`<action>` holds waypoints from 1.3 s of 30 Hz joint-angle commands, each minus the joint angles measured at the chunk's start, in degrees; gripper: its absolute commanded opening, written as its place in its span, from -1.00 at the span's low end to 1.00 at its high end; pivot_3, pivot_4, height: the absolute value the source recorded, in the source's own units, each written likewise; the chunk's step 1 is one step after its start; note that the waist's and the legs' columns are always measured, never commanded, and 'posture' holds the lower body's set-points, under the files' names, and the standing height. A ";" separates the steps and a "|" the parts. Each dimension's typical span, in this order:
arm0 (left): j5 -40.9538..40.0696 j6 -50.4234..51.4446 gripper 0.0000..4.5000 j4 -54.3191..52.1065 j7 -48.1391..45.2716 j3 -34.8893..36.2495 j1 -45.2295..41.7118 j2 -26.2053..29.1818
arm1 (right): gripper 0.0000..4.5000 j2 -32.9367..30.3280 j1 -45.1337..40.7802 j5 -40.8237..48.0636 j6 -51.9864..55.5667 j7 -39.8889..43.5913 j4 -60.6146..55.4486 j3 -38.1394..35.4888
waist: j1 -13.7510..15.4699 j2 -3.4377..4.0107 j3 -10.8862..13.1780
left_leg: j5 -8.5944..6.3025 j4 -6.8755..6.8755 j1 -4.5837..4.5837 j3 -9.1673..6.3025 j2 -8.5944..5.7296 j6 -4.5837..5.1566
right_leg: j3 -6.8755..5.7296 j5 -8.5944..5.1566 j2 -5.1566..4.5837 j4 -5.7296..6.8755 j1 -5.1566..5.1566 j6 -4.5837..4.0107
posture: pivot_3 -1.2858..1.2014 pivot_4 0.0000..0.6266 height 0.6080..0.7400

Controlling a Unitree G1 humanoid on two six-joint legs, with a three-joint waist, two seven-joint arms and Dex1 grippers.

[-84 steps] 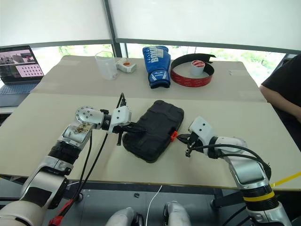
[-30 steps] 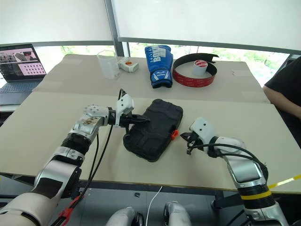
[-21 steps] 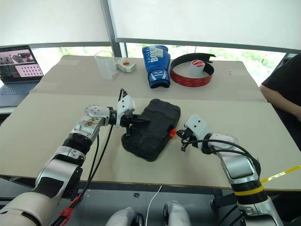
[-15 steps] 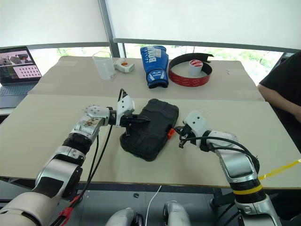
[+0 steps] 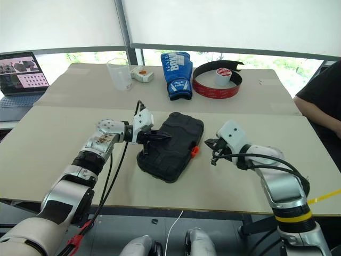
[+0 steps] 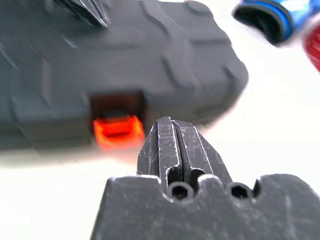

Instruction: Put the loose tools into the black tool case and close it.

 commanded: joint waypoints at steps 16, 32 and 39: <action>4.26 -0.87 -0.97 5.03 -0.59 -2.63 1.34 -0.34 | -1.00 10.63 -7.30 -2.46 -1.84 -2.57 1.97 8.35 | -0.84 0.00 -0.01 | 0.09 -0.02 0.11 0.01 0.04 -0.15 | 0.01 0.00 0.02 0.10 0.02 0.00 | 0.03 -0.52 0.80; -3.75 9.27 -0.22 -11.25 -9.08 5.35 8.26 13.86 | -0.21 -6.87 -1.53 11.57 -0.28 15.44 -1.83 -10.77 | -0.37 0.09 -0.07 | 0.02 -0.03 -0.09 -0.02 0.00 0.01 | -0.03 0.01 0.01 -0.05 -0.08 -0.04 | 0.03 -0.52 0.80; -16.10 30.67 0.98 -36.82 -15.08 17.54 24.64 35.36 | 0.90 -21.15 5.37 21.59 -0.28 33.18 4.84 -22.41 | 0.03 -0.08 0.43 | -0.01 -0.23 -0.13 -0.12 0.01 0.00 | -0.15 -0.20 0.01 -0.11 -0.16 -0.27 | 0.03 -0.52 0.80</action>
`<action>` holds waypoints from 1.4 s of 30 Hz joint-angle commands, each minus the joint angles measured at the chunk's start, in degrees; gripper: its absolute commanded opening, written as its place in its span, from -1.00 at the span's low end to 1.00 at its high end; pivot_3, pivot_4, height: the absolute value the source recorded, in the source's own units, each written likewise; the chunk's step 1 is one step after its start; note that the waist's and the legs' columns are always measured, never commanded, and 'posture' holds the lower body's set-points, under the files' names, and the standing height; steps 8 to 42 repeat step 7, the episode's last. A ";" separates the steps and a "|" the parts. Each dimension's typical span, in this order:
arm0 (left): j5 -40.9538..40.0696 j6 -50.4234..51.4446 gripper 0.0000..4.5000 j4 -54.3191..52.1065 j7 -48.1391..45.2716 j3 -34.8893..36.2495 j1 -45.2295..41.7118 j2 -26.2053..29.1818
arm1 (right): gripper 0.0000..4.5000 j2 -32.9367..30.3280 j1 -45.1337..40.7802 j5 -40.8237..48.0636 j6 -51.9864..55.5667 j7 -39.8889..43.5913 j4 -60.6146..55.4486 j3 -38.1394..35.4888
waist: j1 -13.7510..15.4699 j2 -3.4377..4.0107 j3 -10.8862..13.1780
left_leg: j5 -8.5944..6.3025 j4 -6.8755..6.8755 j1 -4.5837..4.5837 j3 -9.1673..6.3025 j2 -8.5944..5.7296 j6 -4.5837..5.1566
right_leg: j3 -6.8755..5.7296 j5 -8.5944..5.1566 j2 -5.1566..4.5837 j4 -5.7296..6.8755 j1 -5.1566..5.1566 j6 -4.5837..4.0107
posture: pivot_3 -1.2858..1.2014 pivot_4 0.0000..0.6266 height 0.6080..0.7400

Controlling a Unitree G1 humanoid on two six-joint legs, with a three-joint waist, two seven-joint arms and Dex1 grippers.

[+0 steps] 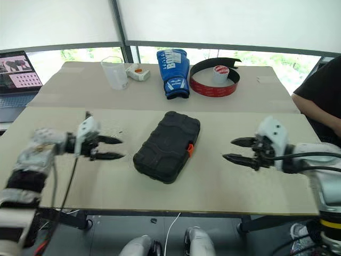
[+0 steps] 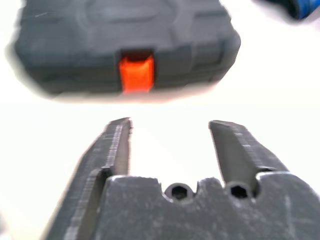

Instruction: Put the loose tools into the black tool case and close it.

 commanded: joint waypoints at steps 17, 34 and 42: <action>-11.02 13.67 1.00 -15.07 4.69 17.02 12.95 8.77 | 0.97 -5.46 -2.46 8.06 0.78 8.80 6.05 -4.01 | 2.24 0.12 0.12 | -0.40 0.07 -0.03 -0.07 -0.11 -0.15 | -0.01 0.05 -0.28 -0.16 0.06 0.15 | 0.03 -0.52 0.80; -11.02 13.67 1.00 -15.07 4.69 17.02 12.95 8.77 | 0.97 -5.46 -2.46 8.06 0.78 8.80 6.05 -4.01 | 2.24 0.12 0.12 | -0.40 0.07 -0.03 -0.07 -0.11 -0.15 | -0.01 0.05 -0.28 -0.16 0.06 0.15 | 0.03 -0.52 0.80; -11.02 13.67 1.00 -15.07 4.69 17.02 12.95 8.77 | 0.97 -5.46 -2.46 8.06 0.78 8.80 6.05 -4.01 | 2.24 0.12 0.12 | -0.40 0.07 -0.03 -0.07 -0.11 -0.15 | -0.01 0.05 -0.28 -0.16 0.06 0.15 | 0.03 -0.52 0.80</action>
